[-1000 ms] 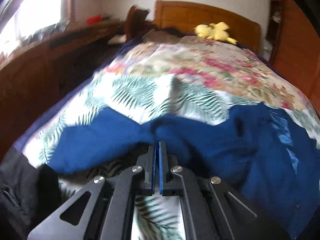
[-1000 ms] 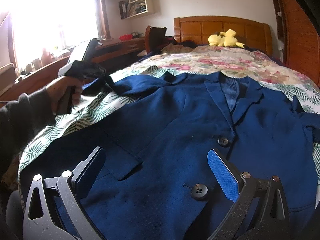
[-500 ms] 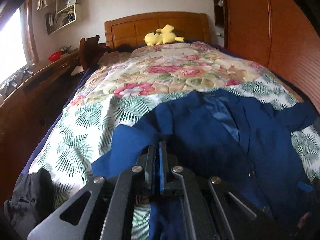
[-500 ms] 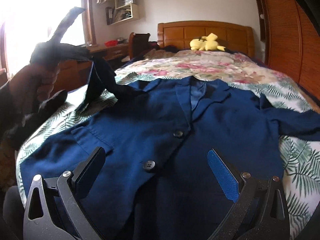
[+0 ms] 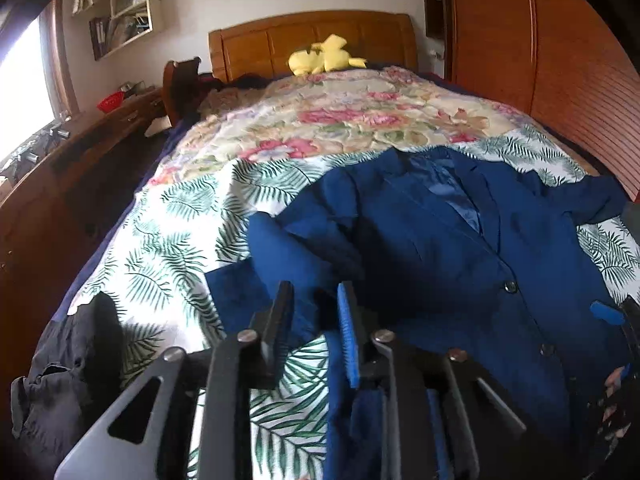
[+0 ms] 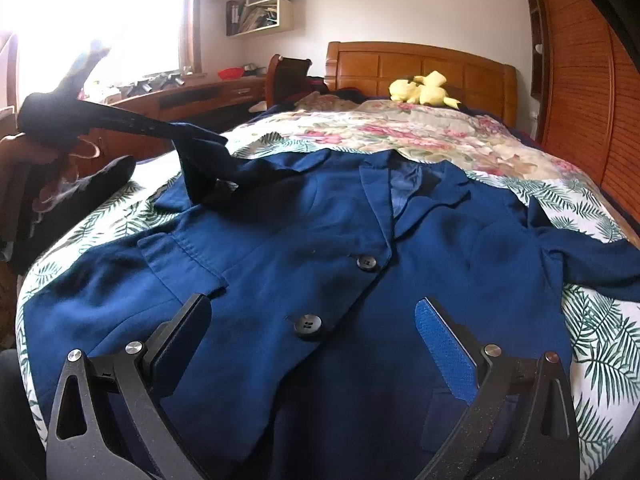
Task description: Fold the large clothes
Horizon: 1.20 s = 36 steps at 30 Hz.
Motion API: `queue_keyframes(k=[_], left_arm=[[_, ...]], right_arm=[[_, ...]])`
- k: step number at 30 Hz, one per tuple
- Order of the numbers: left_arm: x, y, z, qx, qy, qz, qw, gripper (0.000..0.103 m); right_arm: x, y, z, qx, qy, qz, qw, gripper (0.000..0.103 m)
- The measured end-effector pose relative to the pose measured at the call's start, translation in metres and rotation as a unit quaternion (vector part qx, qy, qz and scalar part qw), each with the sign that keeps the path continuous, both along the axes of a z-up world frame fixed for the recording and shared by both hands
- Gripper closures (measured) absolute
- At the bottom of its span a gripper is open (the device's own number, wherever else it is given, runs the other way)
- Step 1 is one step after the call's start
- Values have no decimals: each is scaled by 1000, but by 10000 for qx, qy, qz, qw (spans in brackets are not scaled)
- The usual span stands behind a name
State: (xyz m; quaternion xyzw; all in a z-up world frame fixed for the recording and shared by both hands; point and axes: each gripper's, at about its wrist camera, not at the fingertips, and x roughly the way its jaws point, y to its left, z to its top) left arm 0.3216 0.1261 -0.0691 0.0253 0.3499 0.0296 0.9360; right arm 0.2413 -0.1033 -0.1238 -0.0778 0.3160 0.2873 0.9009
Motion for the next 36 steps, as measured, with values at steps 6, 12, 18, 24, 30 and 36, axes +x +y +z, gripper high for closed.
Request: queue_keyframes(k=[6,12,18,24,30,36], left_arm=[[-5,31,-14,-274,85,215,9994,77],[13,52,-57,-397,523,524,9965,77],[29,71,-97,-480,861,838,9916,77],[35,81,-118,-599,1085,930,9879,76],[44,83,-123,-635,1128,995,9866,76],[50,78,-124,-481,1238,999,9861,79]], right_arm=[[1,-1,-1,17,33,-23,10000,0],[1,-1,-3,12,62,-25,10000,0],[2,-1,-5,21,89,-22,10000,0],[4,-1,-8,20,149,-2,9999,0],[4,1,-9,8,175,33,9998,0],[4,1,-9,4,172,37,9998,0]])
